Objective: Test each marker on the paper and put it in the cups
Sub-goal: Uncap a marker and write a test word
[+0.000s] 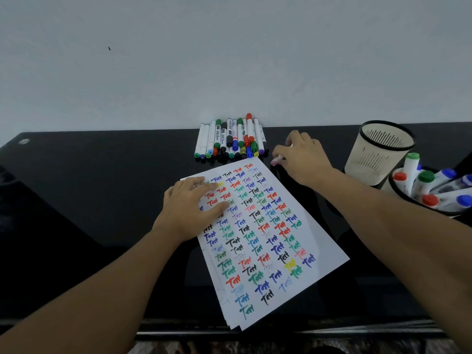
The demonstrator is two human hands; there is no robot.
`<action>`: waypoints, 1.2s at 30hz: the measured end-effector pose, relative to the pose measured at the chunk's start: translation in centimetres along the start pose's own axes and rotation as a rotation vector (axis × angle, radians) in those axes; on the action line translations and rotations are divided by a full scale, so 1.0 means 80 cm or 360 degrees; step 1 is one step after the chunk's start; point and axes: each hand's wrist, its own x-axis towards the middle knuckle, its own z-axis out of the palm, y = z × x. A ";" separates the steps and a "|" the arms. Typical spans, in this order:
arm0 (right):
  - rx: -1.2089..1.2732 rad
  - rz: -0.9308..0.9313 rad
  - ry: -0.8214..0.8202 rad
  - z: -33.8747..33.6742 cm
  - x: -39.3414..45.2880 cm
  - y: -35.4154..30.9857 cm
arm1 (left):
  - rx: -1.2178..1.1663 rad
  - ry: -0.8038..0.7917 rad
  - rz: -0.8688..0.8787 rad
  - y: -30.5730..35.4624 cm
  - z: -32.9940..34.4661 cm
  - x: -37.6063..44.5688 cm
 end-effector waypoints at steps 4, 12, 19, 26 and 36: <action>-0.0115 -0.0041 -0.0110 -0.002 0.003 -0.001 | 0.0005 -0.0010 0.0000 0.000 0.000 0.001; 0.0578 0.0050 -0.0014 -0.009 -0.023 -0.028 | 0.0022 -0.0001 0.0023 0.000 0.001 0.002; 0.0496 -0.0274 -0.0184 -0.030 -0.053 -0.074 | 0.0072 0.0175 0.0137 0.006 -0.002 -0.006; 0.0196 -0.0375 -0.0210 -0.038 -0.078 -0.105 | 0.0098 0.0407 0.0407 0.006 0.001 -0.012; 0.0255 -0.0394 -0.0286 -0.042 -0.084 -0.121 | 0.0148 0.0574 0.0680 0.007 0.001 -0.016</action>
